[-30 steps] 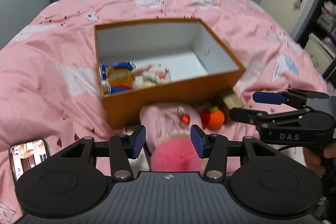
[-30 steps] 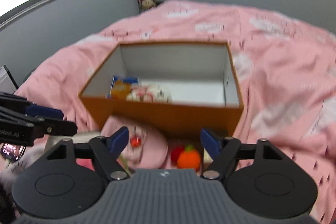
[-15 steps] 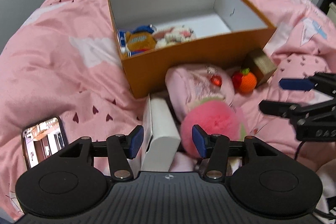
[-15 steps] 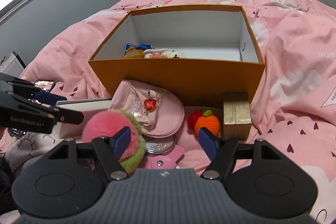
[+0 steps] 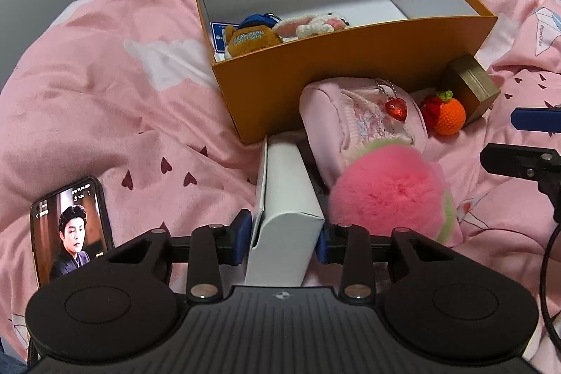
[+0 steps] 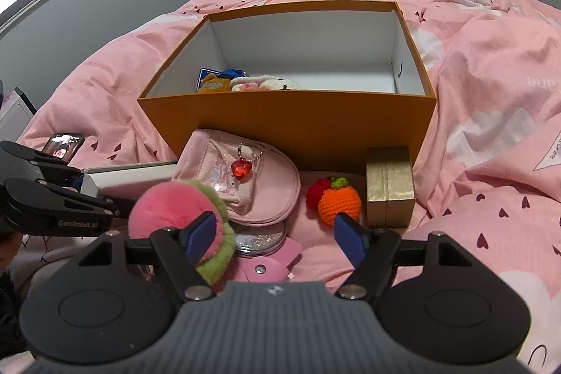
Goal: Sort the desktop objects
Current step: 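Grasp the white paper box with the left tool while the right tool approaches the gold box, then grasp the gold box with the right tool while the left tool lifts the white box, then carry the white box and gold box over the orange box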
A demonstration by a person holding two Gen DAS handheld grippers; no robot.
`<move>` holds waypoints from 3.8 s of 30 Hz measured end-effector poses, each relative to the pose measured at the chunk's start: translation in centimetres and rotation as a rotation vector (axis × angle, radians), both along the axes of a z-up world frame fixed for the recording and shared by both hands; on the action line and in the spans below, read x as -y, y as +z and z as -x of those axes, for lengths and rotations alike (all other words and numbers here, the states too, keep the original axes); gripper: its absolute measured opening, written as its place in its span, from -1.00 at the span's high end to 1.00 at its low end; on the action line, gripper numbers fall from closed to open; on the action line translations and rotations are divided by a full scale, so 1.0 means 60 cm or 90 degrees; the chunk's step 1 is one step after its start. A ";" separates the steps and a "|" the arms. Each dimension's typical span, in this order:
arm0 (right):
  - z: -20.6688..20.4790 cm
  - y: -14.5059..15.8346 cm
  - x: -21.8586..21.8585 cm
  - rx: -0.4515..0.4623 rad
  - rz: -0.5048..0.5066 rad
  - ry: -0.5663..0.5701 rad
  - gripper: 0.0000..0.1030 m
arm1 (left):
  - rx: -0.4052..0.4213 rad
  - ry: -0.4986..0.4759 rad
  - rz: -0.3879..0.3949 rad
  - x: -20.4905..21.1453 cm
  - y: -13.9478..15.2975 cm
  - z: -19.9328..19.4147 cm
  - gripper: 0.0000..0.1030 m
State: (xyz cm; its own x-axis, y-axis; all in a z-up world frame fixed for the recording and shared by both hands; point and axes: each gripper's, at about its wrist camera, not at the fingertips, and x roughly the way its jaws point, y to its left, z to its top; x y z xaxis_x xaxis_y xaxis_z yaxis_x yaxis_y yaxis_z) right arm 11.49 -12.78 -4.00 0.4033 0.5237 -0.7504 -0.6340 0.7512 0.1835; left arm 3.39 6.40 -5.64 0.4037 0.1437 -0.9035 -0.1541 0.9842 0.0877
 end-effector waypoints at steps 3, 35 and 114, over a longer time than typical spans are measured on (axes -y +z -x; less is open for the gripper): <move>0.000 0.000 0.000 0.001 0.000 0.000 -0.48 | 0.022 -0.003 -0.010 -0.001 0.005 0.003 0.25; -0.045 -0.015 0.012 0.003 0.024 -0.035 -0.18 | 0.282 0.004 0.068 -0.023 0.194 0.023 0.36; -0.273 0.036 -0.015 0.069 -0.011 -0.048 0.04 | 0.273 -0.209 -0.014 0.087 0.021 -0.235 0.36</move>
State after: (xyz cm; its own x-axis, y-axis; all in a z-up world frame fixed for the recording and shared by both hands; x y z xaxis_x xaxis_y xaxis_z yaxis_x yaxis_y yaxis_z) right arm 27.85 -11.89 -1.82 0.5197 0.5019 -0.6913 -0.5930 0.7945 0.1309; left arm 17.46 1.19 -4.39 0.7627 -0.0345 -0.6458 0.1344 0.9852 0.1061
